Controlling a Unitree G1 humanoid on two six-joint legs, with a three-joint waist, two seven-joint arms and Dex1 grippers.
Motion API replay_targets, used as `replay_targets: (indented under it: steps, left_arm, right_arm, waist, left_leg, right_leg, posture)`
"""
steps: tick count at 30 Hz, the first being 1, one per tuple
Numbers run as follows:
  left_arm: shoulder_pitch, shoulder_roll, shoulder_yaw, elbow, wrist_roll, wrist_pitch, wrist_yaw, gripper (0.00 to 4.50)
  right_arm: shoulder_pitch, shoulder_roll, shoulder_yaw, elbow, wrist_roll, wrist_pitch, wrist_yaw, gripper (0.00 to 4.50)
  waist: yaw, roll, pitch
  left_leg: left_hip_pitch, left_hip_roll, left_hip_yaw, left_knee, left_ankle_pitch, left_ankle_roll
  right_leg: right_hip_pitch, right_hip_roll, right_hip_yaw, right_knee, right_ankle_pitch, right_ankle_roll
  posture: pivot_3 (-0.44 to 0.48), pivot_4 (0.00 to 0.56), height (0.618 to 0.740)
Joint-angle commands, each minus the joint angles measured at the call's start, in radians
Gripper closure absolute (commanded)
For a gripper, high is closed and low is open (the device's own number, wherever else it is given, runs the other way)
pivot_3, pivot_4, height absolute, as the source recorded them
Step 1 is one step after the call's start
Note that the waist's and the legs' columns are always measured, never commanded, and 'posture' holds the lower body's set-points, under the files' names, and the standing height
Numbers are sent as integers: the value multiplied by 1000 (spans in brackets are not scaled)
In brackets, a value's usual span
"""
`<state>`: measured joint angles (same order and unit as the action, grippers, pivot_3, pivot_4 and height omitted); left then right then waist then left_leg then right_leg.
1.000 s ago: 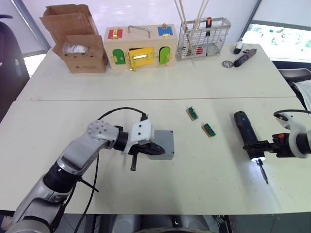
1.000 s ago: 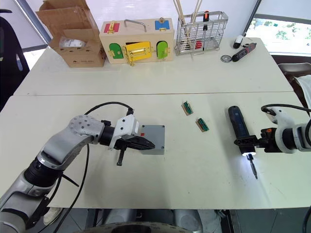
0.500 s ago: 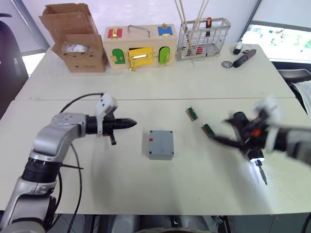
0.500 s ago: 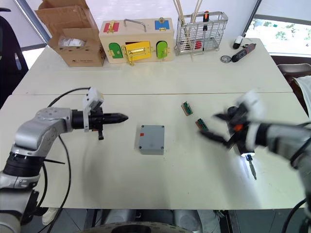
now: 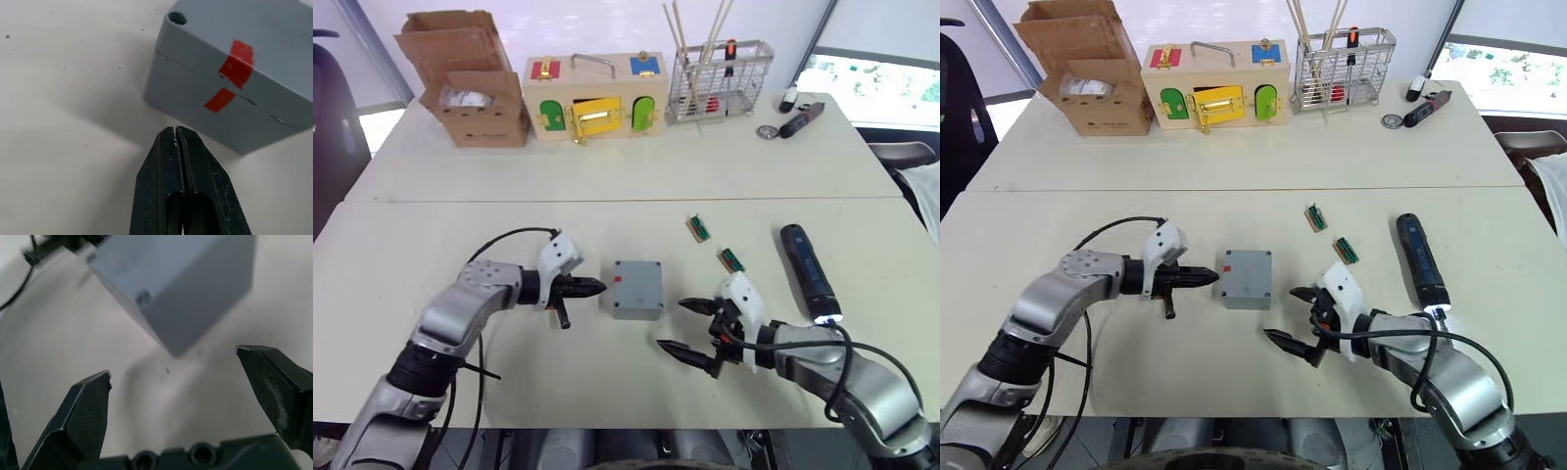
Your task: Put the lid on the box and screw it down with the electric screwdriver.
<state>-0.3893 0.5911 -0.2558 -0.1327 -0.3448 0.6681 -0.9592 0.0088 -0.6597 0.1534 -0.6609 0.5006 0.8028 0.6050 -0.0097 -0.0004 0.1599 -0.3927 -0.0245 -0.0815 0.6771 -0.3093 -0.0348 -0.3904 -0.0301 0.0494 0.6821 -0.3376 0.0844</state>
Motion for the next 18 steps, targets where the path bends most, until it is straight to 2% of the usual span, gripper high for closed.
replay_targets:
  steps: [1,9,14,18]
  left_arm:
    - [-64,-48,-1,36,19,-45,15,4500]
    - [-182,-136,-38,271,121,-205,-5,4500]
    - [-188,-91,-21,305,148,-238,-40,4500]
    - [-140,-2,-7,237,135,-208,-93,4500]
  right_arm:
    - [-37,47,8,-38,87,69,1,9]
    - [-70,69,69,-74,134,166,-11,9]
    - [-51,-30,8,-77,85,135,6,9]
    - [-71,-80,-14,-1,11,37,23,9]
  waist:
    - [3,0,0]
    - [-2,0,0]
    - [-2,0,0]
    - [-4,0,0]
  left_leg:
    - [0,0,0,1,0,0]
    - [0,0,-1,1,0,1]
    - [0,0,-1,1,-1,1]
    - [0,0,-1,1,-1,1]
  right_leg:
    - [0,0,0,0,0,0]
    - [0,0,-1,0,0,0]
    - [0,0,-1,1,0,0]
    - [0,0,-1,1,0,0]
  posture:
    - [0,150,740]
    - [0,150,740]
    - [0,150,740]
    - [0,150,740]
